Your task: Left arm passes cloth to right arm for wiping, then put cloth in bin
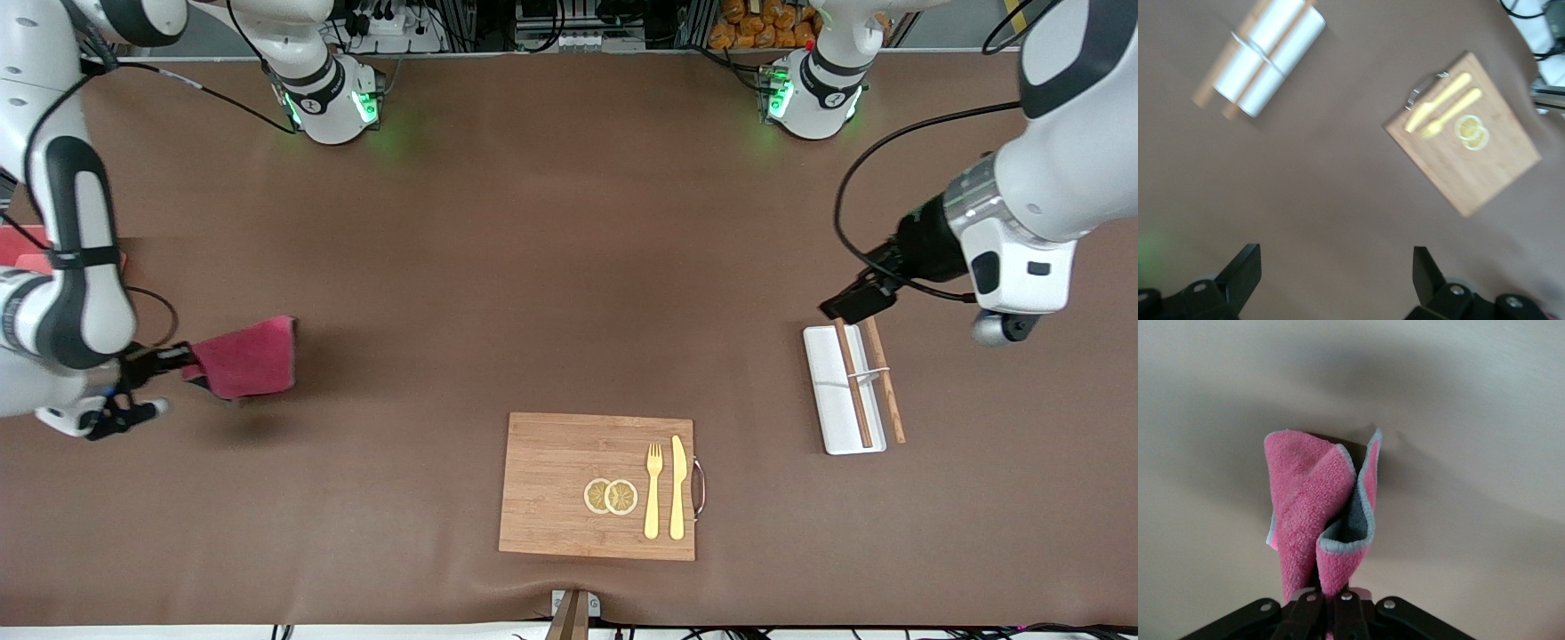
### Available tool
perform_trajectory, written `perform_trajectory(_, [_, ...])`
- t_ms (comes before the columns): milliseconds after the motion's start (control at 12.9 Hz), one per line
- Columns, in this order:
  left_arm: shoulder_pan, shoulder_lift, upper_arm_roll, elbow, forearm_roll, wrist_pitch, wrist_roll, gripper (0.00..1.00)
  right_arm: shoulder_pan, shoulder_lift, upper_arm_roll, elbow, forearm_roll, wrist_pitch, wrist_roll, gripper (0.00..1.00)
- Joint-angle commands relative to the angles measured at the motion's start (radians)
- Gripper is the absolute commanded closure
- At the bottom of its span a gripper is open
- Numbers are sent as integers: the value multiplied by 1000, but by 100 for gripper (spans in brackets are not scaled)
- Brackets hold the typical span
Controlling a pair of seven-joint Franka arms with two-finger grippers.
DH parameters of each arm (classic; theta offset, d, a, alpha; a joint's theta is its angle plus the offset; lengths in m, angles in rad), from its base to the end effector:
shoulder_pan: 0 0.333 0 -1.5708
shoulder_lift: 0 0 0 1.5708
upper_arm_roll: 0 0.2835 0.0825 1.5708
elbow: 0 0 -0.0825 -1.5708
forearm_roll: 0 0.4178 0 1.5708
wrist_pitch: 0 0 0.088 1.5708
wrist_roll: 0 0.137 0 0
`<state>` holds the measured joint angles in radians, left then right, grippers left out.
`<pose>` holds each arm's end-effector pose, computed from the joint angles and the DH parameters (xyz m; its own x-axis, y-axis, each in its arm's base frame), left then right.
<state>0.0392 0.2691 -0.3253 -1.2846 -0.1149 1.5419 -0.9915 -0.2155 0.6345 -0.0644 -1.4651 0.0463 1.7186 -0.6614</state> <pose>0.6307 -0.1758 0.5463 0.7520 0.6381 -0.1650 0.6570 -0.7457 0.1105 0.6443 -0.1754 0.2136 0.8784 0.3789 -0.2913 0.3205 -0.9191 -0.2291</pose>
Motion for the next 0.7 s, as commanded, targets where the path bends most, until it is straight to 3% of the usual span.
perform_trajectory(0, [36,-71,-5,-64,107,-49,216,0,-88,-27,23,35,-124,-14,-139,100])
perform_trajectory(233, [97,-96,15,-68,116,-51,463,0,-122,-67,23,61,-232,-14,-191,100])
perform_trajectory(622, [65,-217,152,-182,118,-23,761,0,-82,-1,29,51,-203,33,-175,100])
